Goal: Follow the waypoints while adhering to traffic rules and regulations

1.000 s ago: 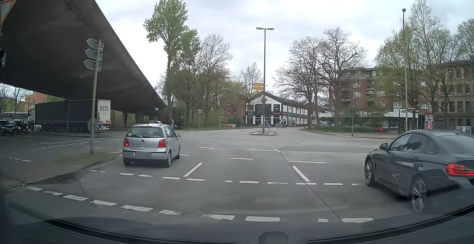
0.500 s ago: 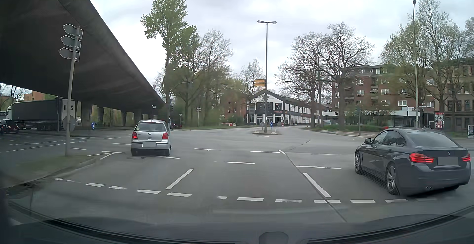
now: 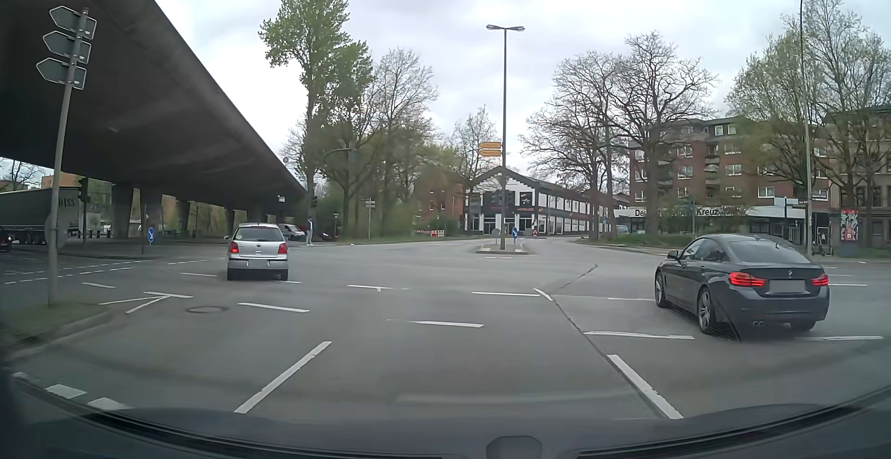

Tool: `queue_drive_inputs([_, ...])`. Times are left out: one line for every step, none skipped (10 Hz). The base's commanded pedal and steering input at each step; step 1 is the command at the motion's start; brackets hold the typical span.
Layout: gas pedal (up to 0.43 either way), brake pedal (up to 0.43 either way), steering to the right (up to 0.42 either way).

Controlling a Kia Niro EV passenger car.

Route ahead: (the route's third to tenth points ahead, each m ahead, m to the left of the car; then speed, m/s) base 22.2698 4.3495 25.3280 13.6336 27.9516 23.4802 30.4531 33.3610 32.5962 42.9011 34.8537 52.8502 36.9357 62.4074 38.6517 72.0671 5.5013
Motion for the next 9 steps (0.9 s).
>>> queue_drive_inputs([0.248, 0.0, -0.003])
queue_drive_inputs([0.228, 0.0, -0.003])
queue_drive_inputs([0.22, 0.006, -0.003])
queue_drive_inputs([0.197, 0.0, -0.003])
queue_drive_inputs([0.197, 0.0, -0.003])
queue_drive_inputs([0.197, 0.006, -0.004])
queue_drive_inputs([0.197, 0.006, -0.01])
queue_drive_inputs([0.197, 0.0, -0.015])
queue_drive_inputs([0.197, 0.0, -0.019])
